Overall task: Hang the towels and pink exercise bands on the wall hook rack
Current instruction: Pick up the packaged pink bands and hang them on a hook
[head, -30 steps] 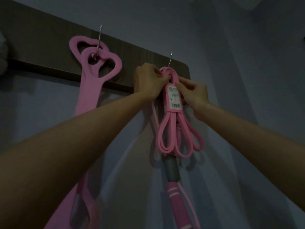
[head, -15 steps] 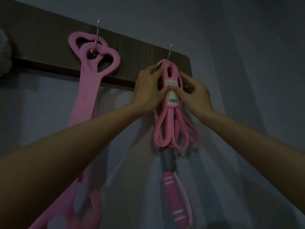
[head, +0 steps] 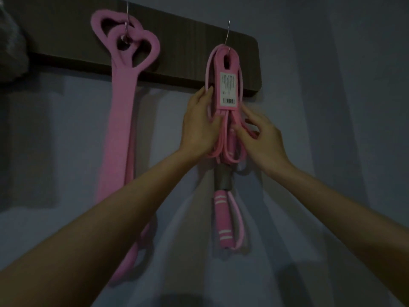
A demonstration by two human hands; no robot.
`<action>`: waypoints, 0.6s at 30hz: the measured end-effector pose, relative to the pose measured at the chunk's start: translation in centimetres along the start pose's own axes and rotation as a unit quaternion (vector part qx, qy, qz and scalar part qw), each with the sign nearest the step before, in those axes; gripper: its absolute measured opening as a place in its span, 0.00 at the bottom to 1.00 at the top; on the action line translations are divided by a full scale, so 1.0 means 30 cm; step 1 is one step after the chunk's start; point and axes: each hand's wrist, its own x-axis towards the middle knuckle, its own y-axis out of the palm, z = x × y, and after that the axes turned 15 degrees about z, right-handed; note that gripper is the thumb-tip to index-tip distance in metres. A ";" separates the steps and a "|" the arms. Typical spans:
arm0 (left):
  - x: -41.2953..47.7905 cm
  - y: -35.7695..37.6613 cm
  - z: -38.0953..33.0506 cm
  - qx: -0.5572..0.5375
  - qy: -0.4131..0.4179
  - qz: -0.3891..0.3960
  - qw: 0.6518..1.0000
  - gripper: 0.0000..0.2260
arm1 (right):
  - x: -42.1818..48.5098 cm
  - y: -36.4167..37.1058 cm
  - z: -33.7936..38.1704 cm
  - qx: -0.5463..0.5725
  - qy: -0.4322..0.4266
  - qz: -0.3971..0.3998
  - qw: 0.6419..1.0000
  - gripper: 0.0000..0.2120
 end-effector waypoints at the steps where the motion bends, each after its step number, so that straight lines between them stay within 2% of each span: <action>1: -0.020 0.003 0.007 -0.008 -0.009 0.001 1.000 0.26 | -0.023 0.000 -0.003 0.003 0.004 0.003 1.000 0.23; 5: -0.107 0.011 0.020 -0.049 -0.018 0.024 0.998 0.30 | -0.115 -0.003 -0.011 -0.007 0.040 0.012 0.999 0.25; 7: -0.149 0.014 0.016 -0.050 -0.026 0.034 0.998 0.32 | -0.162 -0.010 -0.007 -0.047 0.060 -0.005 0.997 0.25; 10: -0.194 0.019 0.016 -0.050 -0.040 0.041 0.997 0.33 | -0.254 -0.013 0.022 -0.084 0.043 -0.025 0.995 0.25; 13: -0.236 0.016 0.011 -0.058 -0.033 0.045 0.997 0.30 | -0.355 0.007 0.045 -0.086 0.010 0.018 0.996 0.24; 18: -0.291 0.025 0.006 -0.099 -0.055 0.029 0.993 0.23 | -0.470 0.052 0.066 -0.110 0.019 0.128 0.985 0.27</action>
